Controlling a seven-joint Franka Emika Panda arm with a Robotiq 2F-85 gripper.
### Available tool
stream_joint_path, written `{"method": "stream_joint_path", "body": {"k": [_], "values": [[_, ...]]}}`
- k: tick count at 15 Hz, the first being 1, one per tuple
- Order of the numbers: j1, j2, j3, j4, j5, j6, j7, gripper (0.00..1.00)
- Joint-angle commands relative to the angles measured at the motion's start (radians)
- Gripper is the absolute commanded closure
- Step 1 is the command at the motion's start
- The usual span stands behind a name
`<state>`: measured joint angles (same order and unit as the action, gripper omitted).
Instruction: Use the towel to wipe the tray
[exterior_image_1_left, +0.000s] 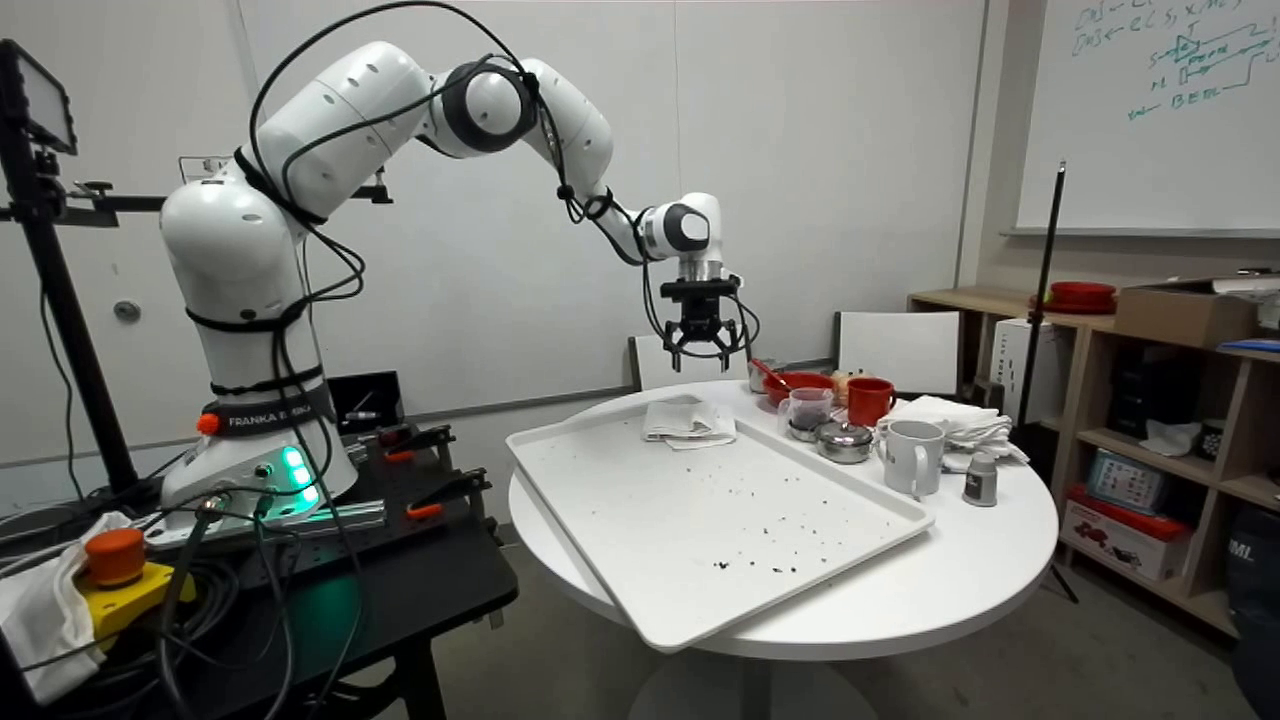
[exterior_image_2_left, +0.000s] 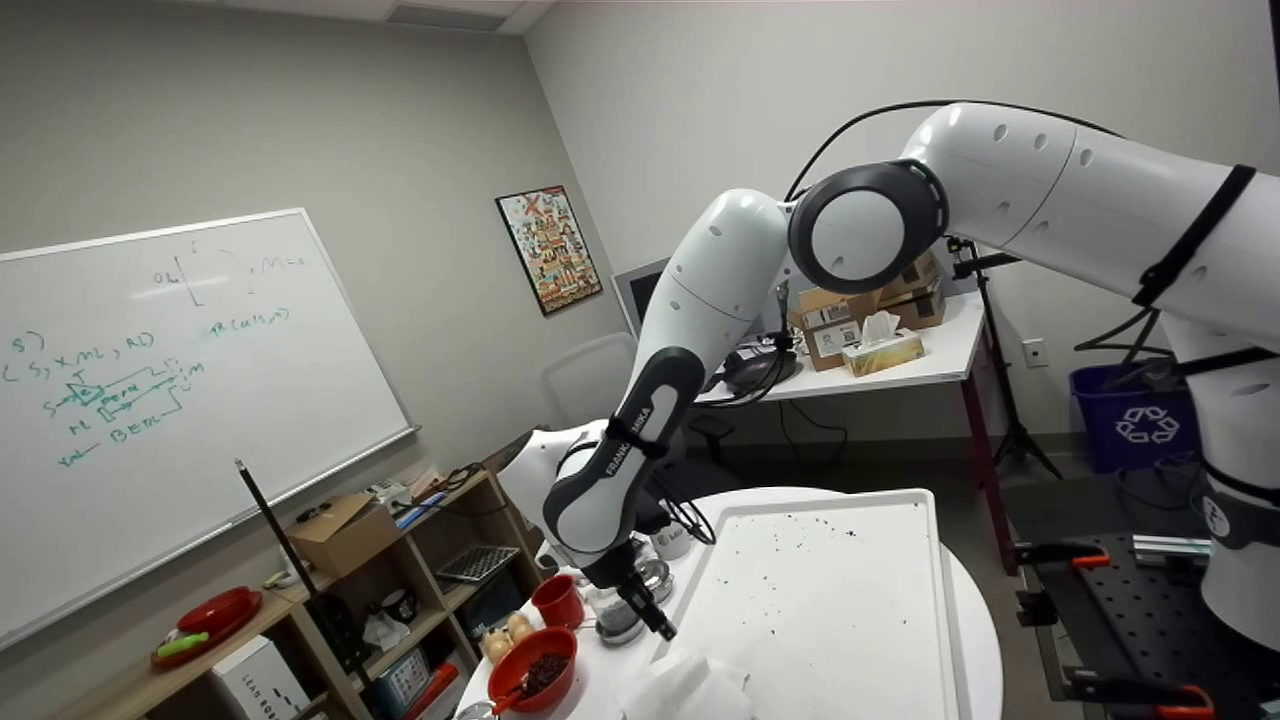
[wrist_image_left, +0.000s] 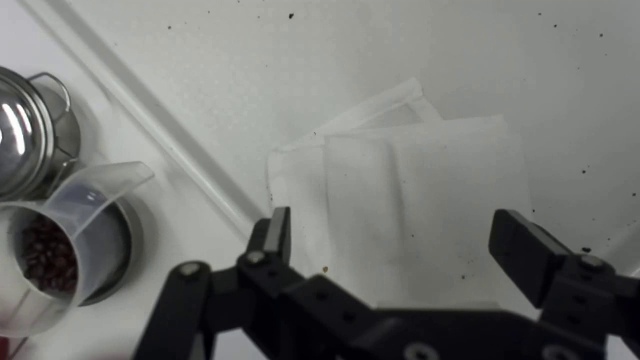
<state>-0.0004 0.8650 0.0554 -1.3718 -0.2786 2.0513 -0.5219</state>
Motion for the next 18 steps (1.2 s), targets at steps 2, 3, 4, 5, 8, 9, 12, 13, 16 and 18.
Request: {"method": "stream_joint_path", "body": {"k": [2,3,4,5,8,9,12,13,16,18], "values": [[-0.052,0.065,0.054,0.072,0.025,-0.060,-0.250,0.00],[-0.058,0.079,0.058,0.081,0.032,-0.074,-0.291,0.00],[-0.059,0.089,0.058,0.089,0.036,-0.086,-0.317,0.00],[-0.056,0.105,0.056,0.100,0.043,-0.089,-0.324,0.00],[-0.051,0.142,0.050,0.121,0.075,-0.059,-0.296,0.00],[-0.049,0.151,0.049,0.118,0.090,-0.015,-0.263,0.00],[-0.041,0.180,0.045,0.123,0.111,0.099,-0.217,0.00],[-0.033,0.188,0.038,0.121,0.105,0.148,-0.197,0.00],[-0.012,0.223,0.018,0.151,0.084,0.217,-0.144,0.00],[-0.001,0.245,0.010,0.168,0.077,0.219,-0.118,0.00]]}}
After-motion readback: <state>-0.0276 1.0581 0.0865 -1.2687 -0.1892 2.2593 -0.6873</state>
